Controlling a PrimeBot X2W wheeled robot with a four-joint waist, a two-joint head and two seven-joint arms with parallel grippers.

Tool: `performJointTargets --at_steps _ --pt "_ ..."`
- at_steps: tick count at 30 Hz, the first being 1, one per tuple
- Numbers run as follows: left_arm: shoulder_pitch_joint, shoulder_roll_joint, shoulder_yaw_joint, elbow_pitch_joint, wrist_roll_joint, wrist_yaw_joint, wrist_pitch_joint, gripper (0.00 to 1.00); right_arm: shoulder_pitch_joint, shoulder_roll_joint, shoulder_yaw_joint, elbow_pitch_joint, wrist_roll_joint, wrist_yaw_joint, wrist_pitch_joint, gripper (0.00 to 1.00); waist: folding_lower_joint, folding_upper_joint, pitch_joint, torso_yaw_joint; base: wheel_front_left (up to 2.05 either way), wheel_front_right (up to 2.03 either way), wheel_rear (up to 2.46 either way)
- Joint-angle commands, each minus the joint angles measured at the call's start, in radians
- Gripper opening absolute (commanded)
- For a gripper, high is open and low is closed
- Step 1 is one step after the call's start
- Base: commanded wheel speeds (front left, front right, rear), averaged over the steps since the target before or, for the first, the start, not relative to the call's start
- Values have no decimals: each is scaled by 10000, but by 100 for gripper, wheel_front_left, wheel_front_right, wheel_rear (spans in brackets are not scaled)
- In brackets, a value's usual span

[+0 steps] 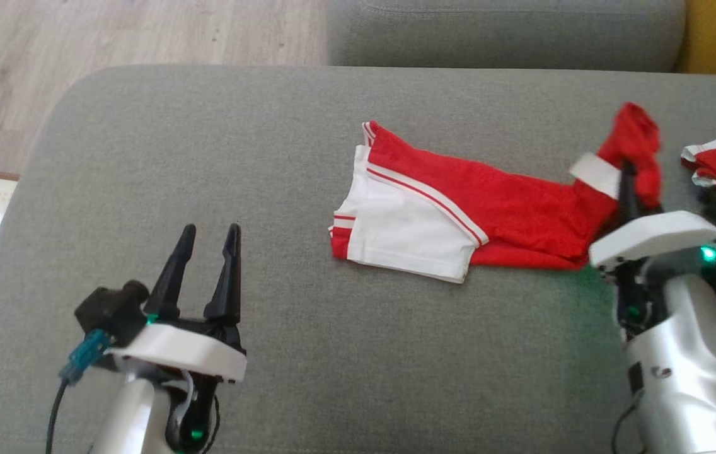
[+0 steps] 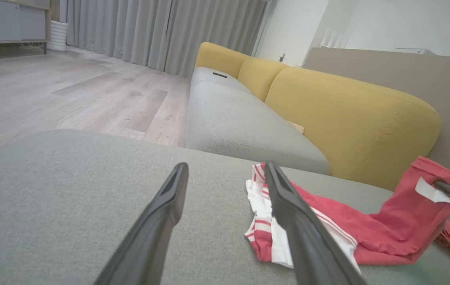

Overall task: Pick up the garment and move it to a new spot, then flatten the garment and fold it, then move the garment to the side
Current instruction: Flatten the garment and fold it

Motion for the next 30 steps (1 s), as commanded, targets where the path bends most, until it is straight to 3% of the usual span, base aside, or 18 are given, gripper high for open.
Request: performJointTargets --at_steps 1,7,12,30 --pt "-237 138 260 -278 -115 -61 -61 100 -162 115 553 -472 297 -7 40 0 0 -1 -12 63 0 0 0" --pt "-300 114 102 -256 -165 -61 -61 100 -56 124 3120 -867 1928 -7 -165 0 0 -1 76 355 0 0 0" --pt "-389 87 -24 -224 -205 -61 -61 100 -501 126 4426 -286 2715 -7 -593 0 0 -1 260 693 0 0 0" --pt "-770 19 -534 -33 -405 -61 -61 100 -2379 127 6955 2817 5220 -7 -1610 0 0 -1 990 2095 0 0 0"
